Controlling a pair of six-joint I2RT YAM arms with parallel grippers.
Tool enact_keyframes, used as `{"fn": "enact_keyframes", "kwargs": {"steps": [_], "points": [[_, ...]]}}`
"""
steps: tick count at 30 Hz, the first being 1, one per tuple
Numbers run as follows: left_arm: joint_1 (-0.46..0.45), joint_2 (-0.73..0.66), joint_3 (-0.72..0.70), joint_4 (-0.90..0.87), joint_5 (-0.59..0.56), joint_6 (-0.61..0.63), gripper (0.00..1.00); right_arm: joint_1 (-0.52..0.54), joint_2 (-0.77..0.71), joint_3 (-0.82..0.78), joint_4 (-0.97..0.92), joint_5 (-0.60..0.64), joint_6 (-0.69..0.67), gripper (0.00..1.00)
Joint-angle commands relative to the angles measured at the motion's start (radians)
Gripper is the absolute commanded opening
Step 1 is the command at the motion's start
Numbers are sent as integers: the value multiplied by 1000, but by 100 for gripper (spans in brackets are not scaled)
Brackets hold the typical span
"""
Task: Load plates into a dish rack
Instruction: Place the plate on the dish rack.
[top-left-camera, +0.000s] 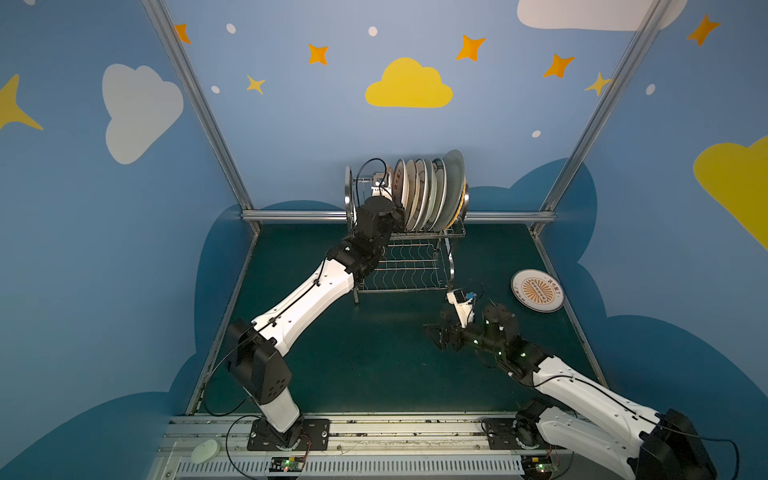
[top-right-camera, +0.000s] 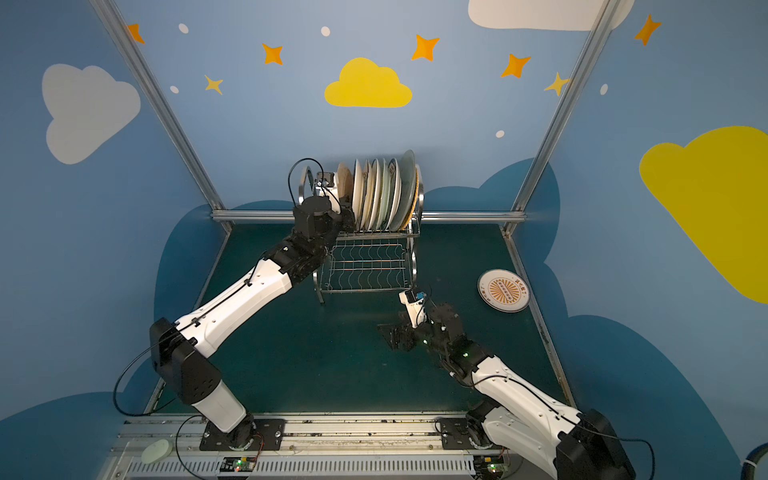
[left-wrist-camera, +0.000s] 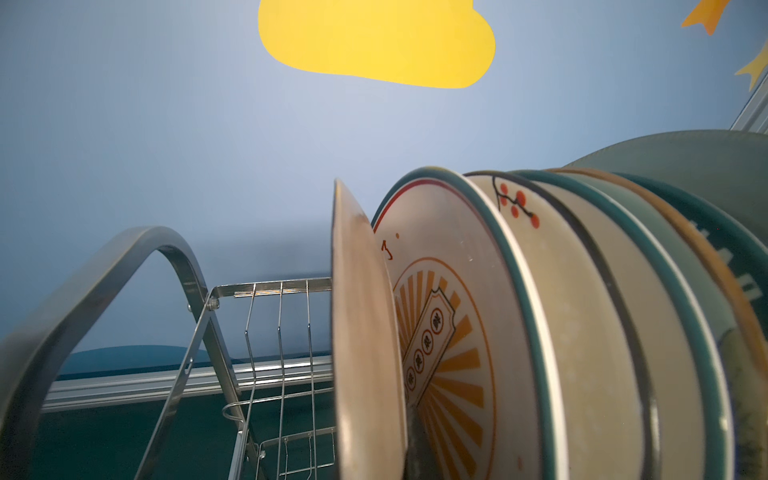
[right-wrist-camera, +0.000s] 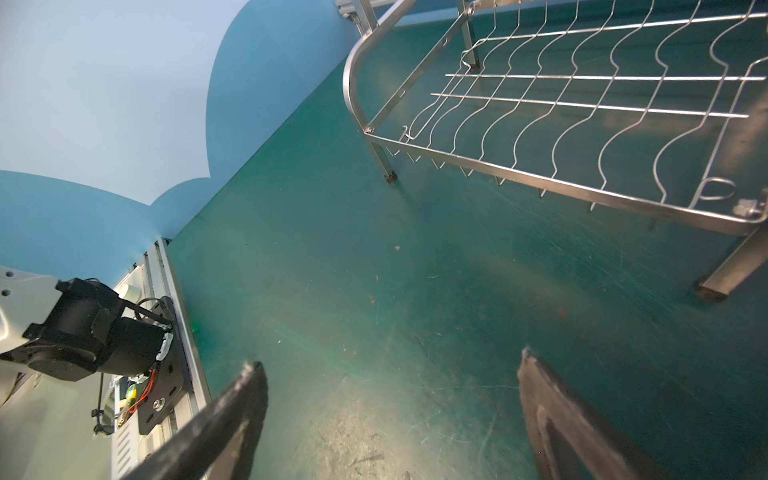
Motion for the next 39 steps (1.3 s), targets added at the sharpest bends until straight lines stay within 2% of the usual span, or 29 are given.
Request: {"fn": "enact_keyframes", "kwargs": {"steps": [1, 11, 18, 39], "points": [[15, -95, 9, 142, -31, -30, 4, 7, 10, 38, 6, -2, -17, 92], [25, -171, -11, 130, -6, -86, 4, 19, 49, 51, 8, -3, -24, 92], [40, -143, 0, 114, 24, -101, 4, 27, 68, 61, -1, 3, -31, 92], [35, -29, 61, 62, -4, -95, 4, 42, 77, 70, -9, 9, -40, 92]]}}
